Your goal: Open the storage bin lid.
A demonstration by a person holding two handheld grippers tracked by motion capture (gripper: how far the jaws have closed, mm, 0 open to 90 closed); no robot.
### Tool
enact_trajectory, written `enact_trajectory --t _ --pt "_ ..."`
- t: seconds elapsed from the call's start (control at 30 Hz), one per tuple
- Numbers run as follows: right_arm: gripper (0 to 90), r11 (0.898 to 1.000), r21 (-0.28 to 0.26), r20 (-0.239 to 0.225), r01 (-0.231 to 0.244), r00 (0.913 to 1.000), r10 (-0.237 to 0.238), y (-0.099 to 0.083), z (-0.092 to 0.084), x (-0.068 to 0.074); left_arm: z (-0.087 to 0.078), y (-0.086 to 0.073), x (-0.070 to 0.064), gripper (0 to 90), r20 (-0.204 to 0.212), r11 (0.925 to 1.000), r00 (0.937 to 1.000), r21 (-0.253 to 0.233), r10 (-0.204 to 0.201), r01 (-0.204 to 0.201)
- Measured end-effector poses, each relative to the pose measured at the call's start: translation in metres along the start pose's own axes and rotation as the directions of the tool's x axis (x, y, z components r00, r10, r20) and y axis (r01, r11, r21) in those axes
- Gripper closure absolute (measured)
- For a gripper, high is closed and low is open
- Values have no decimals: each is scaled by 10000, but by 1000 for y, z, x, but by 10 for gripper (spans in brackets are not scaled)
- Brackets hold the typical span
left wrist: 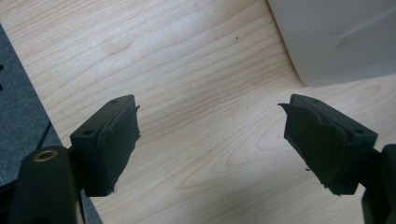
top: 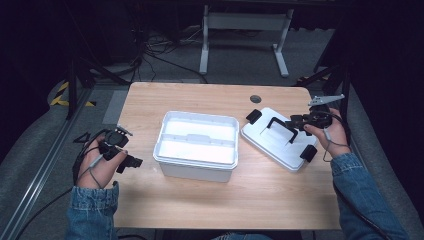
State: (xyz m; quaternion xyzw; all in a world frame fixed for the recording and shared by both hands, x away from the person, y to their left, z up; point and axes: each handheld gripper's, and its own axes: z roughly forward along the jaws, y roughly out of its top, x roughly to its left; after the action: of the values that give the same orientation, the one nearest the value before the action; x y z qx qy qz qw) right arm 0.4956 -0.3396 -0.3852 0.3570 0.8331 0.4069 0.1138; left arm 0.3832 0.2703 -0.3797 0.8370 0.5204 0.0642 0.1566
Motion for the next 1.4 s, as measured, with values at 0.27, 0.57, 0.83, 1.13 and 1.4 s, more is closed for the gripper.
enact_trajectory --t 0.27,0.57,0.83,1.13,1.4 --pt "518 9954 -60 -788 954 9923 -956 1 -14 49 -1 -3 -3 188 -1 9999 10000 -70 -79 78" --pt "496 9915 -119 -1323 1298 9826 -1302 -11 -18 92 0 0 -3 187 43 9999 10000 -70 80 -79" --pt "492 9912 -98 -1580 1322 9786 -1320 -29 -8 119 2 1 -3 186 14 9999 9999 -10 150 -150" --pt "488 9867 290 -1640 1600 9745 -1532 -32 -4 139 4 2 -4 185 24 9999 9999 30 146 -146" --pt "480 9863 117 -1754 1648 9714 -1602 -44 9 146 5 2 -5 187 -13 9999 9999 29 151 -151"
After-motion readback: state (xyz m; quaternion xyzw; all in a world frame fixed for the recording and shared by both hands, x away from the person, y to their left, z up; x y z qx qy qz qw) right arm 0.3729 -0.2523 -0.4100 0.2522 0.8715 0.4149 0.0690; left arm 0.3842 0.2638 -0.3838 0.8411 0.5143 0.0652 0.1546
